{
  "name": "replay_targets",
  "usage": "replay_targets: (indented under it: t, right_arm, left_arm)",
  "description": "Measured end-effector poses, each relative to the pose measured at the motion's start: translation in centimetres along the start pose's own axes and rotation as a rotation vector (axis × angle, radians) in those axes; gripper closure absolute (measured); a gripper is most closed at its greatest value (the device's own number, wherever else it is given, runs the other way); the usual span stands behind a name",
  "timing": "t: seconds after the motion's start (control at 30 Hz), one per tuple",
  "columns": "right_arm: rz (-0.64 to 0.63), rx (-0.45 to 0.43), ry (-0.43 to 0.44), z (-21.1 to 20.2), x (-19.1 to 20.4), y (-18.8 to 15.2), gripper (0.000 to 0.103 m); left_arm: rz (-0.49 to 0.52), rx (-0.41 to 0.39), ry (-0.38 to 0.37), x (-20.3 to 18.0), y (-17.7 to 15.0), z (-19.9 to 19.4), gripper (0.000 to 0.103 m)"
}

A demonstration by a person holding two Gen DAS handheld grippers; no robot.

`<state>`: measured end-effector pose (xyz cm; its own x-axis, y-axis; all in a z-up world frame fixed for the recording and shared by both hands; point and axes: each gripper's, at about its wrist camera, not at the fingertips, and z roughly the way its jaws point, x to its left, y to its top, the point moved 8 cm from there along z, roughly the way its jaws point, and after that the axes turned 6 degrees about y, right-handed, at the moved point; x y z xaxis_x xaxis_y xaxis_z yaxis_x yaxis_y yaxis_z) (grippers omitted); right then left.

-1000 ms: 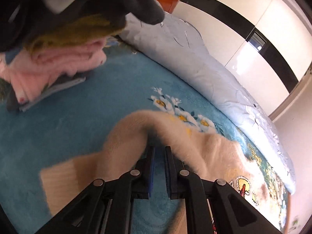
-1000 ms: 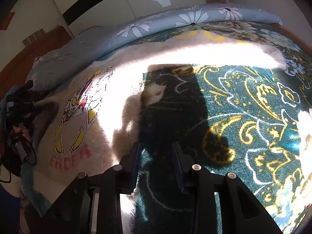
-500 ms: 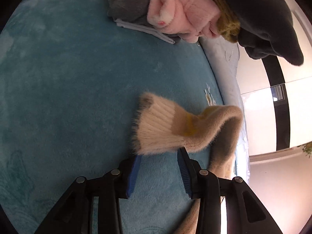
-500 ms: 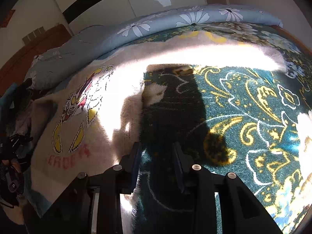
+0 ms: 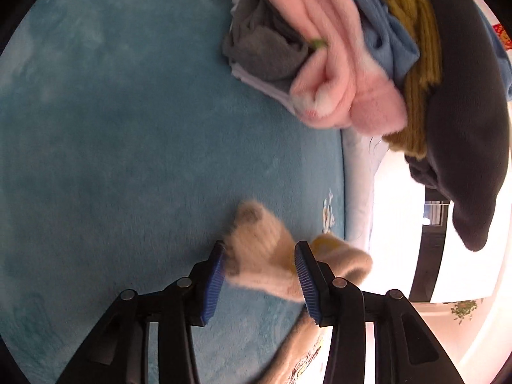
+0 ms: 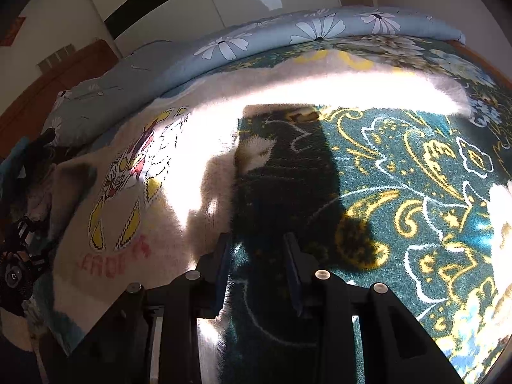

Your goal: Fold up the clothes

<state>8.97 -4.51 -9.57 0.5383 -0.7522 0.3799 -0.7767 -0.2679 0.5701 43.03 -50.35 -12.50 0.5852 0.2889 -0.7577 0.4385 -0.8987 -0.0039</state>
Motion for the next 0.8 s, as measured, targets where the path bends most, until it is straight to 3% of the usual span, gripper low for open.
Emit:
replay_targets:
  t: [0.23, 0.33, 0.57, 0.7, 0.8]
  right_arm:
    - [0.0, -0.002, -0.002, 0.1, 0.0, 0.0, 0.07]
    - [0.0, -0.003, -0.001, 0.1, 0.0, 0.0, 0.07]
    - [-0.006, -0.006, -0.002, 0.2, 0.1, 0.0, 0.07]
    - [0.003, -0.011, -0.005, 0.3, 0.1, 0.1, 0.07]
    - [0.003, -0.01, 0.001, 0.2, 0.1, 0.1, 0.07]
  left_arm:
    - [0.081, 0.048, -0.013, -1.2, -3.0, 0.9, 0.058]
    - [0.068, 0.094, -0.015, -0.9, -4.8, 1.4, 0.058]
    - [0.031, 0.102, -0.017, 0.6, -6.9, -0.2, 0.055]
    - [-0.035, 0.201, -0.034, 0.5, -9.4, 2.0, 0.056]
    - [-0.056, 0.187, -0.051, 0.2, -10.7, 2.3, 0.055]
